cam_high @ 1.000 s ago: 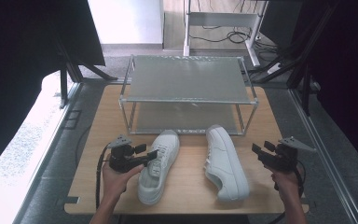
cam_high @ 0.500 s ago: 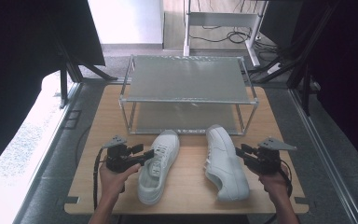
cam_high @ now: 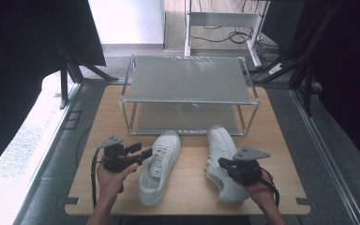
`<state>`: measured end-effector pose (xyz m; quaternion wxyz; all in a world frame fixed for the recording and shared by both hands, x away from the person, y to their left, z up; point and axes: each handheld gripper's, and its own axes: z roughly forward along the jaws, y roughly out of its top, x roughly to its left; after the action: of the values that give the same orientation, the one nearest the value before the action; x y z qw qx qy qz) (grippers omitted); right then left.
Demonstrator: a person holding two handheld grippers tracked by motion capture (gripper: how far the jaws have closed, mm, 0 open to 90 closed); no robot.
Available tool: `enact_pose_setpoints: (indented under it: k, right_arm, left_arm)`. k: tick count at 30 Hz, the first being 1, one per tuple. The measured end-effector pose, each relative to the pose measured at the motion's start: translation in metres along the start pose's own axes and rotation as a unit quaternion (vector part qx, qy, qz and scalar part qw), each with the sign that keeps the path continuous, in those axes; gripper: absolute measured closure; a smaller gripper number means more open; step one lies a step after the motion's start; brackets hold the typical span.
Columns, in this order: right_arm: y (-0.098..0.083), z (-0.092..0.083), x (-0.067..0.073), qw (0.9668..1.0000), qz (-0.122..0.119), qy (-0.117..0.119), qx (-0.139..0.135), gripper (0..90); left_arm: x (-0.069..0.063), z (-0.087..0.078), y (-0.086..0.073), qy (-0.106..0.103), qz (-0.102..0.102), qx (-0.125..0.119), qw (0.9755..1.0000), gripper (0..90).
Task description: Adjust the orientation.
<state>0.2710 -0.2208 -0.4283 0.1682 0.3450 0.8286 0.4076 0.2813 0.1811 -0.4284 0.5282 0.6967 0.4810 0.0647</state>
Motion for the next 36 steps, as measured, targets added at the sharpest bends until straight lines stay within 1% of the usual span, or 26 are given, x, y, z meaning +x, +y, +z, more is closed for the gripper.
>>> enact_pose_setpoints:
  k: [3, 6, 7, 9, 10, 11, 13, 14, 15, 18, 19, 20, 22, 24, 25, 26, 27, 28, 29, 30, 31, 32, 33, 34, 35, 36]
  right_arm:
    - [-0.003, 0.01, 0.009, 0.9995, -0.019, 0.004, 0.025, 90.0]
    - [-0.003, 0.012, 0.012, 0.9993, -0.02, 0.011, 0.028, 90.0]
    - [-0.004, 0.014, 0.015, 0.9988, -0.028, 0.021, 0.036, 90.0]
    - [-0.004, 0.016, 0.018, 0.9985, -0.032, 0.022, 0.039, 90.0]
    - [-0.005, 0.02, 0.023, 0.9977, -0.039, 0.028, 0.049, 90.0]
    - [-0.005, 0.02, 0.023, 0.9977, -0.039, 0.028, 0.049, 90.0]
    - [-0.008, 0.027, 0.031, 0.9956, -0.053, 0.035, 0.07, 90.0]
    - [-0.008, 0.027, 0.031, 0.9956, -0.053, 0.035, 0.07, 90.0]
    - [-0.009, 0.031, 0.035, 0.9947, -0.061, 0.026, 0.079, 90.0]
    - [-0.008, 0.03, 0.035, 0.9945, -0.061, 0.018, 0.083, 90.0]
    - [-0.009, 0.027, 0.031, 0.9952, -0.052, 0.024, 0.08, 90.0]
    - [-0.009, 0.027, 0.031, 0.9952, -0.052, 0.024, 0.08, 90.0]
    - [-0.01, 0.022, 0.026, 0.9964, -0.04, 0.021, 0.072, 90.0]
    - [-0.011, 0.019, 0.024, 0.9968, -0.039, 0.018, 0.067, 90.0]
    - [-0.014, 0.011, 0.019, 0.9983, -0.024, 0.014, 0.051, 90.0]
    - [-0.014, 0.011, 0.019, 0.9983, -0.024, 0.014, 0.051, 90.0]
    - [-0.017, 0.003, 0.013, 0.9993, -0.01, 0.002, 0.035, 90.0]
    - [-0.017, 0.003, 0.013, 0.9993, -0.01, 0.002, 0.035, 90.0]
    - [-0.018, -0.002, 0.009, 0.9996, -0.003, -0.005, 0.026, 90.0]
    - [-0.02, -0.012, 0.001, 0.9996, 0.012, -0.018, 0.016, 90.0]
    - [-0.022, -0.017, -0.005, 0.9995, 0.016, -0.023, 0.014, 90.0]
    - [-0.022, -0.017, -0.005, 0.9995, 0.016, -0.023, 0.014, 90.0]
    - [-0.028, -0.026, -0.017, 0.9988, 0.041, -0.027, 0.005, 90.0]
    - [-0.028, -0.026, -0.017, 0.9988, 0.041, -0.027, 0.005, 90.0]
    - [-0.032, -0.031, -0.024, 0.9982, 0.053, -0.03, 0.0, 90.0]
    - [-0.036, -0.036, -0.028, 0.9974, 0.057, -0.044, 0.0, 90.0]
  left_arm:
    - [0.002, 0.0, 0.0, 0.001, -0.004, 0.0, 1.0, 37.7]
    - [0.003, 0.001, -0.001, 0.0, -0.006, 0.001, 1.0, 37.7]
    - [0.003, 0.002, -0.001, -0.002, -0.006, 0.003, 1.0, 37.7]
    - [0.003, 0.002, -0.001, -0.002, -0.006, 0.005, 1.0, 37.7]
    - [0.003, 0.002, -0.001, -0.002, -0.007, 0.005, 1.0, 37.7]
    - [0.003, 0.002, -0.001, -0.003, -0.008, 0.004, 1.0, 37.7]
    - [0.003, 0.001, -0.002, -0.004, -0.01, 0.005, 0.9999, 37.7]
    - [0.003, 0.001, -0.002, -0.004, -0.01, 0.005, 0.9999, 37.7]
    - [0.004, 0.001, -0.002, -0.005, -0.012, 0.005, 0.9999, 37.7]
    - [0.004, 0.0, -0.002, -0.007, -0.014, 0.003, 0.9999, 37.7]
    - [0.005, -0.001, -0.002, -0.007, -0.016, 0.001, 0.9998, 37.8]
    - [0.005, -0.001, -0.002, -0.007, -0.016, 0.001, 0.9998, 37.8]
    - [0.007, -0.003, -0.002, -0.009, -0.021, -0.001, 0.9997, 37.8]
    - [0.007, -0.003, -0.002, -0.009, -0.023, -0.003, 0.9997, 37.8]
    - [0.007, -0.004, -0.002, -0.01, -0.024, -0.005, 0.9997, 37.8]
    - [0.008, -0.005, -0.002, -0.009, -0.025, -0.005, 0.9996, 37.8]
    - [0.008, -0.005, -0.002, -0.009, -0.026, -0.006, 0.9996, 37.9]
    - [0.009, -0.006, -0.002, -0.009, -0.027, -0.007, 0.9996, 37.9]
    - [0.01, -0.006, -0.002, -0.009, -0.028, -0.007, 0.9995, 37.9]
    - [0.011, -0.007, -0.002, -0.009, -0.03, -0.007, 0.9995, 37.9]
    - [0.011, -0.006, -0.002, -0.009, -0.03, -0.007, 0.9995, 38.0]
    - [0.011, -0.006, -0.002, -0.009, -0.03, -0.007, 0.9995, 38.0]
    - [0.012, -0.005, -0.002, -0.009, -0.032, -0.006, 0.9994, 38.0]
    - [0.012, -0.005, -0.002, -0.009, -0.032, -0.006, 0.9994, 38.1]
    - [0.011, -0.004, -0.003, -0.009, -0.031, -0.003, 0.9995, 38.1]
    - [0.011, -0.003, -0.003, -0.008, -0.03, -0.001, 0.9995, 38.1]
